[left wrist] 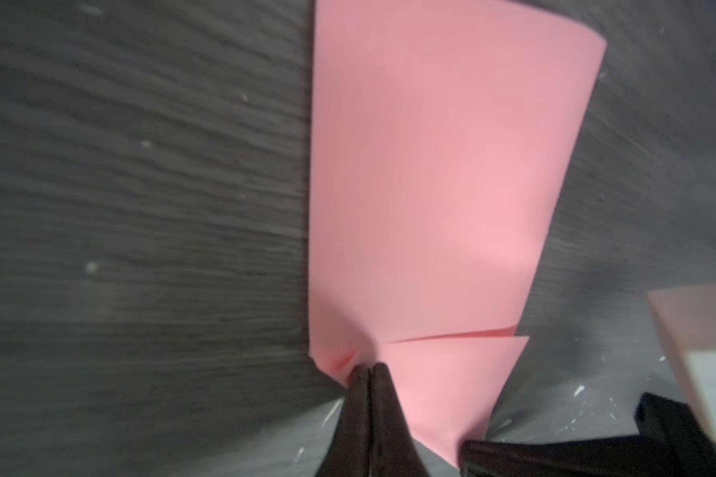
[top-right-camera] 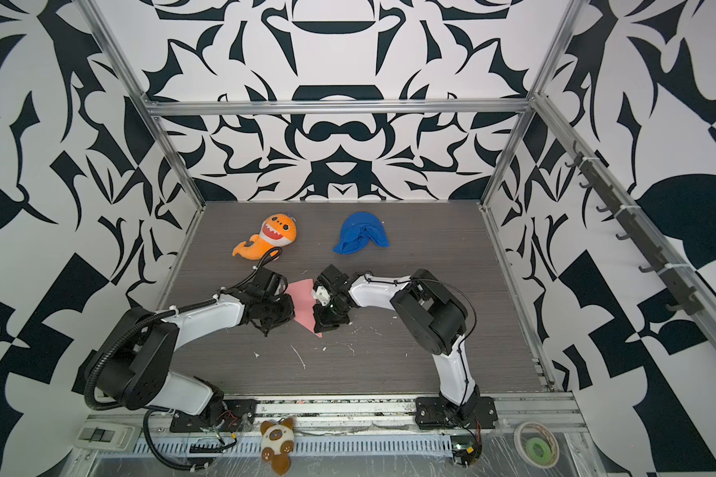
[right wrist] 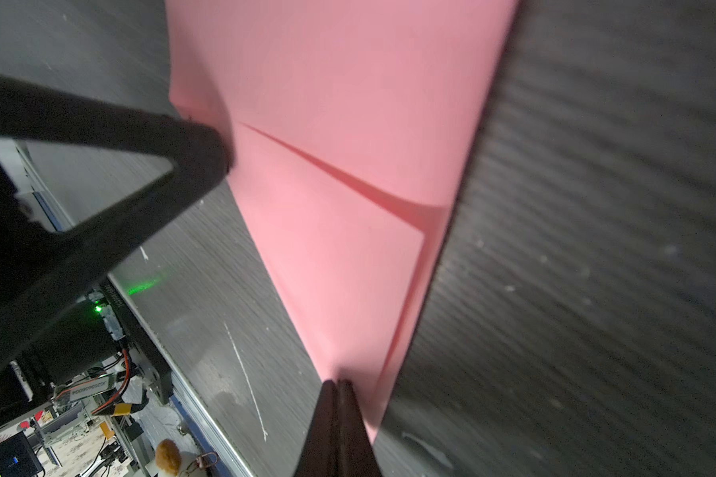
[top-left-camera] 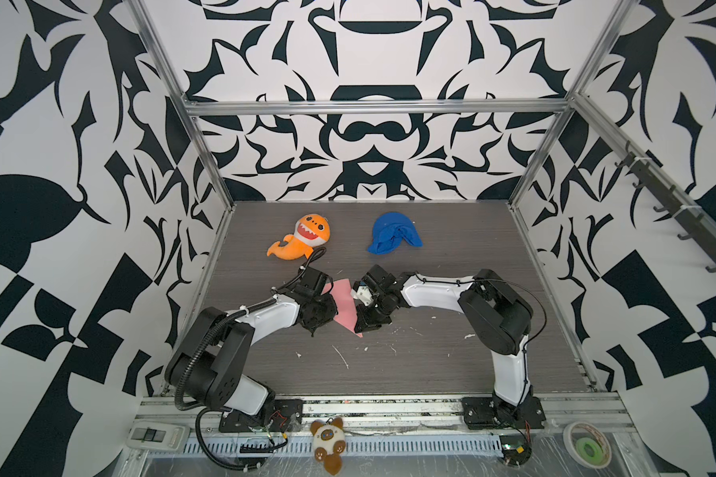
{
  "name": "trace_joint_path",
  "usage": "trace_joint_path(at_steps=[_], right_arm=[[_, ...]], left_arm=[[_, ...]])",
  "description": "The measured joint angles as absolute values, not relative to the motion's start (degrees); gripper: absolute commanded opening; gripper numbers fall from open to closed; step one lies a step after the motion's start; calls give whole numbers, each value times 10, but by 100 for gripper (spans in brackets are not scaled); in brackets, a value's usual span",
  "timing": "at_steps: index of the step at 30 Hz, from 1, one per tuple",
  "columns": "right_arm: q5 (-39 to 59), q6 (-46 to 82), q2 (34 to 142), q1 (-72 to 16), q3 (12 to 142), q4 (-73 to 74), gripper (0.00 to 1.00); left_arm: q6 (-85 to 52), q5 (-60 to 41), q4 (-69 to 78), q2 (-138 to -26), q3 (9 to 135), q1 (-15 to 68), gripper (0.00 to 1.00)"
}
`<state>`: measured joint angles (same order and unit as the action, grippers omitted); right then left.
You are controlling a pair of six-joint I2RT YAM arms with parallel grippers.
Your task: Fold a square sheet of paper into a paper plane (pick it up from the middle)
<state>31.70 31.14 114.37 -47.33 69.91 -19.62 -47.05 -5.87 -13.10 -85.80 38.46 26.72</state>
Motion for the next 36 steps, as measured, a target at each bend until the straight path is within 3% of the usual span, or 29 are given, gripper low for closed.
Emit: trace_joint_path(at_steps=[15, 22, 28, 36], right_arm=[[317, 312, 1145, -473, 701, -197, 2], [316, 313, 1145, -472, 701, -197, 2], [317, 316, 1145, -470, 701, -197, 2], [317, 316, 1145, -469, 701, -197, 2]], left_arm=[[-445, -10, -227, -820, 407, 195, 9], [-460, -49, -182, -750, 401, 263, 10], [-470, -67, -156, -806, 397, 337, 7], [-455, -77, -155, -871, 408, 348, 6]])
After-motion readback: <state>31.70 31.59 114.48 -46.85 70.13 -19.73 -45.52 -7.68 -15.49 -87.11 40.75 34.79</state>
